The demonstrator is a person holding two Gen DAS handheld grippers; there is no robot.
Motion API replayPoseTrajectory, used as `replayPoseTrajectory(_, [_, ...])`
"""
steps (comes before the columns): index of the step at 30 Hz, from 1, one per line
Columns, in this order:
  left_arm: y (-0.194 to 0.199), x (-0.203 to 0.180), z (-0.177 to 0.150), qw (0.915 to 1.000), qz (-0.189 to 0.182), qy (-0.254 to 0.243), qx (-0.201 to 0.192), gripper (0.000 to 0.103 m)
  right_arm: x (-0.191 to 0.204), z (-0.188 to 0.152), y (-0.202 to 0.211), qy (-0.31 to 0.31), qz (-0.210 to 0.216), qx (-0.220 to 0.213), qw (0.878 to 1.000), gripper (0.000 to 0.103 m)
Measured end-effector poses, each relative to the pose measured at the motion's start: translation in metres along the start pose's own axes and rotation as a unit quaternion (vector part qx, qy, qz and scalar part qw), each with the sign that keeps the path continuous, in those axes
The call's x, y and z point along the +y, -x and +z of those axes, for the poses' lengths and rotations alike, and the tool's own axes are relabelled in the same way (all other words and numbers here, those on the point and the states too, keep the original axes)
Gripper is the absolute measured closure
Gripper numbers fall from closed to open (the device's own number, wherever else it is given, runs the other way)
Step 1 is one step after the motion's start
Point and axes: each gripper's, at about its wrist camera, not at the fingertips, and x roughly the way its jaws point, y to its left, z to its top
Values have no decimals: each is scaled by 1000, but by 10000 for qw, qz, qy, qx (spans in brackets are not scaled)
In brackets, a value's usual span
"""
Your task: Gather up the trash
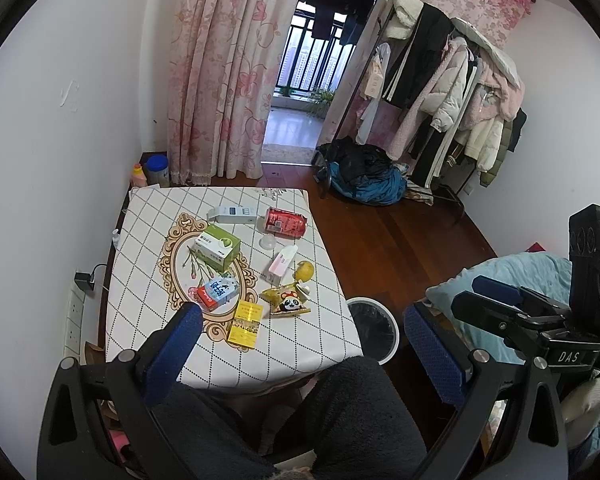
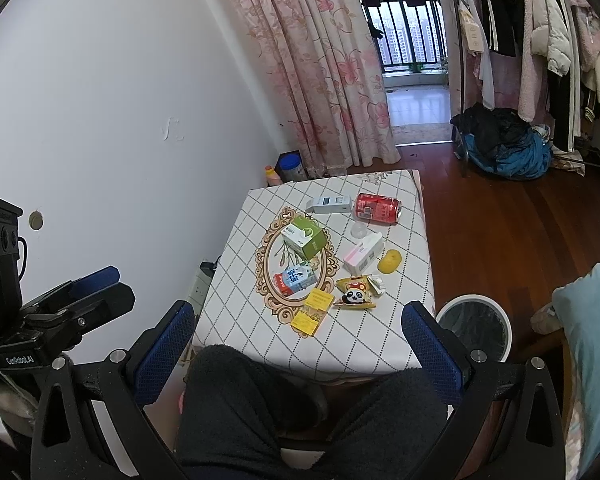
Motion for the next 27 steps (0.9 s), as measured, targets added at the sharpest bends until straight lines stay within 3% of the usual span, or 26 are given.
replayPoseTrajectory(5, [-14, 11, 5, 9996, 279, 13, 54, 0, -9, 6, -18, -246, -66, 19, 9997, 0])
replayPoseTrajectory(8, [-47, 29, 7, 9941, 1084, 2, 45, 0, -30, 9, -60, -465, -317, 338, 9978, 0])
replayPoseTrajectory(12, [-130, 80, 3, 9768, 2074, 187, 492, 0, -71, 4, -150, -860, -599, 972, 9897, 0])
replayPoseTrajectory(19, [-253, 148, -39, 9424, 2831, 421, 1734, 0, -99, -10, -307, -984, -782, 1958, 9726, 2])
replayPoseTrajectory(24, [-290, 165, -66, 9274, 2912, 615, 2266, 0, -101, -18, -381, -1125, -722, 2476, 9596, 21])
replayPoseTrajectory(26, [-297, 165, -72, 9268, 2835, 655, 2377, 1, -100, -23, -404, -1060, -861, 2682, 9536, 43])
replayPoseTrajectory(27, [-302, 164, -72, 9277, 2777, 646, 2409, 1, -99, -26, -410, -997, -925, 2740, 9521, 60])
